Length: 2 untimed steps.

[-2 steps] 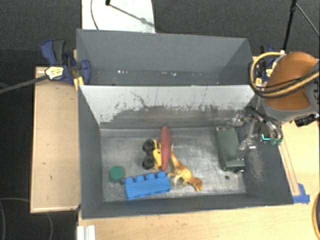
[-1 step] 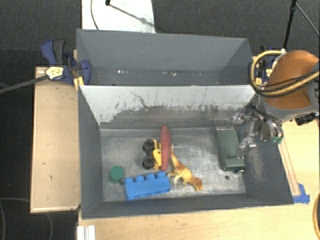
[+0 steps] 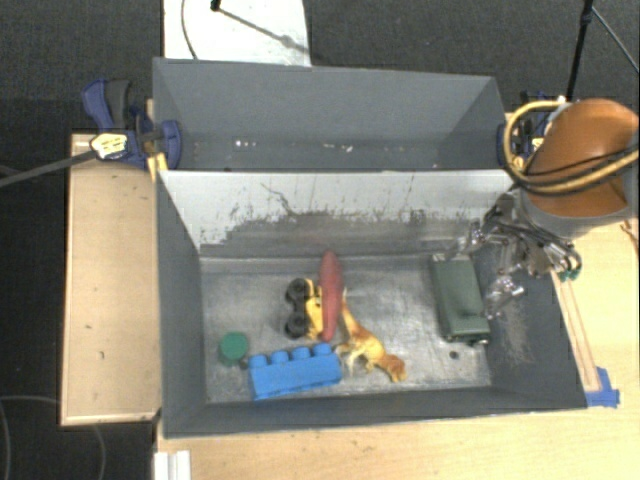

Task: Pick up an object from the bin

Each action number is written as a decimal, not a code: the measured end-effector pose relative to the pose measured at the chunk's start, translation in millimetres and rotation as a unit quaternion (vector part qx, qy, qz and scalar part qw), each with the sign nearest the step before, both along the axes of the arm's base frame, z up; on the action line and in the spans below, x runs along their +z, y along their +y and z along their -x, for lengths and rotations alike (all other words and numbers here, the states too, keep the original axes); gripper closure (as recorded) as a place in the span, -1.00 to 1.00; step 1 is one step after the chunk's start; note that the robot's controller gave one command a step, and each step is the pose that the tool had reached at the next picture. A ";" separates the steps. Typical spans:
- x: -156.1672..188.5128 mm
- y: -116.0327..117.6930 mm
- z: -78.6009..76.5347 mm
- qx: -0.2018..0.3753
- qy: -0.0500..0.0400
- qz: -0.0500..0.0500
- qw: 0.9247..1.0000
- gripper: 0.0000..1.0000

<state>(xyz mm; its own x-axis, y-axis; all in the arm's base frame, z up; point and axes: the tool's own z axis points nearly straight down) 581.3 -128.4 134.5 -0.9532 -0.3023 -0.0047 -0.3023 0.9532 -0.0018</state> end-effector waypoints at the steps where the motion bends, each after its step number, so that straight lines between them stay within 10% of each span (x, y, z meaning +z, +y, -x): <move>1: 6.3 18.6 -6.8 0.057 -0.001 0.000 0.998 -1.00; 2: 1.5 20.7 -5.8 0.183 0.000 0.000 0.983 -1.00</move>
Offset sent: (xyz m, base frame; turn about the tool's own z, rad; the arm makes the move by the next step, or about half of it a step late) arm 0.0032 0.0155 -0.0047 -0.6034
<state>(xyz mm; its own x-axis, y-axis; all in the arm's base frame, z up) 587.1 -107.7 136.0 -0.7808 -0.6248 -0.0040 -0.6248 0.7808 -0.0023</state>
